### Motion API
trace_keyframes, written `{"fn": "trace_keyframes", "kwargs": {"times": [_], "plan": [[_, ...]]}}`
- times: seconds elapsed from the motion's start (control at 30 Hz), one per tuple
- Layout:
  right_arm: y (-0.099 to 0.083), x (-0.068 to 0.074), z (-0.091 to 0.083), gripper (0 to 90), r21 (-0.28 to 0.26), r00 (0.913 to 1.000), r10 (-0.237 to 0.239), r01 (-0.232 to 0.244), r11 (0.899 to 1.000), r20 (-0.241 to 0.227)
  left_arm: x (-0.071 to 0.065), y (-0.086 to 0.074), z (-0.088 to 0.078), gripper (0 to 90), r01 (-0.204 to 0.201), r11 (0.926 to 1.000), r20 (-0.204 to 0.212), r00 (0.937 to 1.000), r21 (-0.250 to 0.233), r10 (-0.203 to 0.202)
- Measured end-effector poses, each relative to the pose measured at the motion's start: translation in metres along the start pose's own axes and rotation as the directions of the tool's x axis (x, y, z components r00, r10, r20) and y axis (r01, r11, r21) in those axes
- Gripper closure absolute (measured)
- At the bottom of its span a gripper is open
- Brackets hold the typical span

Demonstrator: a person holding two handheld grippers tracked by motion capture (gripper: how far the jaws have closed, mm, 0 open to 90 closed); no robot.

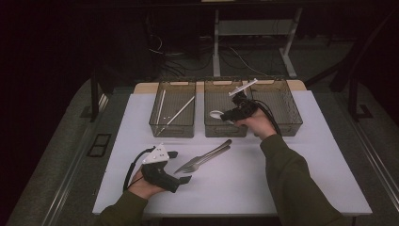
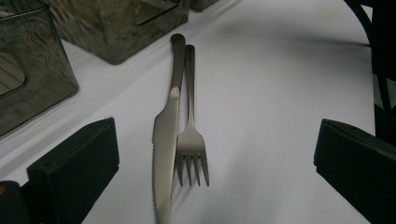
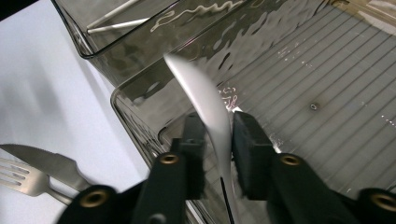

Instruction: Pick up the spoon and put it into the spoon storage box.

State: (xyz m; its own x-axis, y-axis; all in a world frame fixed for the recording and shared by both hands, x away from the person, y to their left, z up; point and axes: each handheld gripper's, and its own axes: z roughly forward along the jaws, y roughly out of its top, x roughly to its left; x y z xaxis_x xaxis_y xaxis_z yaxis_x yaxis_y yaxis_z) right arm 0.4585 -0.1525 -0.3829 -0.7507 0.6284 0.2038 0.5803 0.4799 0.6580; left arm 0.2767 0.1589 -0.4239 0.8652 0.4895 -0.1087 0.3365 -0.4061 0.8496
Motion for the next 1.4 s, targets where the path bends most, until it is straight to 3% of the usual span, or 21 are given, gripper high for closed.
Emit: {"fn": "trace_keyframes", "kwargs": {"times": [0.33, 0.67, 1.1, 1.4], "plan": [[0.001, 0.003, -0.019, 56.6, -0.080, 0.9998, 0.000, -0.002, 0.997, -0.021, 0.000, 0.000, 0.000, 0.0, 0.004, 1.0000, 0.000, 1.0000, -0.004, -0.004], [-0.014, 0.009, -0.047, 42.6, -0.149, 0.9993, -0.023, 0.018, 0.989, -0.029, 0.000, 0.000, 0.001, 0.0, 0.011, 0.9999, -0.002, 0.9999, -0.002, -0.011], [-0.051, 0.014, -0.073, 38.5, -0.213, 0.9988, -0.043, 0.037, 0.976, -0.023, 0.000, 0.000, 0.001, 0.0, 0.011, 0.9999, -0.005, 0.9999, 0.002, -0.011], [-0.082, 0.022, -0.086, 38.6, -0.222, 0.9981, -0.051, 0.042, 0.974, -0.036, 0.000, 0.000, 0.000, 0.0, 0.011, 0.9999, -0.007, 0.9999, 0.002, -0.011]]}}
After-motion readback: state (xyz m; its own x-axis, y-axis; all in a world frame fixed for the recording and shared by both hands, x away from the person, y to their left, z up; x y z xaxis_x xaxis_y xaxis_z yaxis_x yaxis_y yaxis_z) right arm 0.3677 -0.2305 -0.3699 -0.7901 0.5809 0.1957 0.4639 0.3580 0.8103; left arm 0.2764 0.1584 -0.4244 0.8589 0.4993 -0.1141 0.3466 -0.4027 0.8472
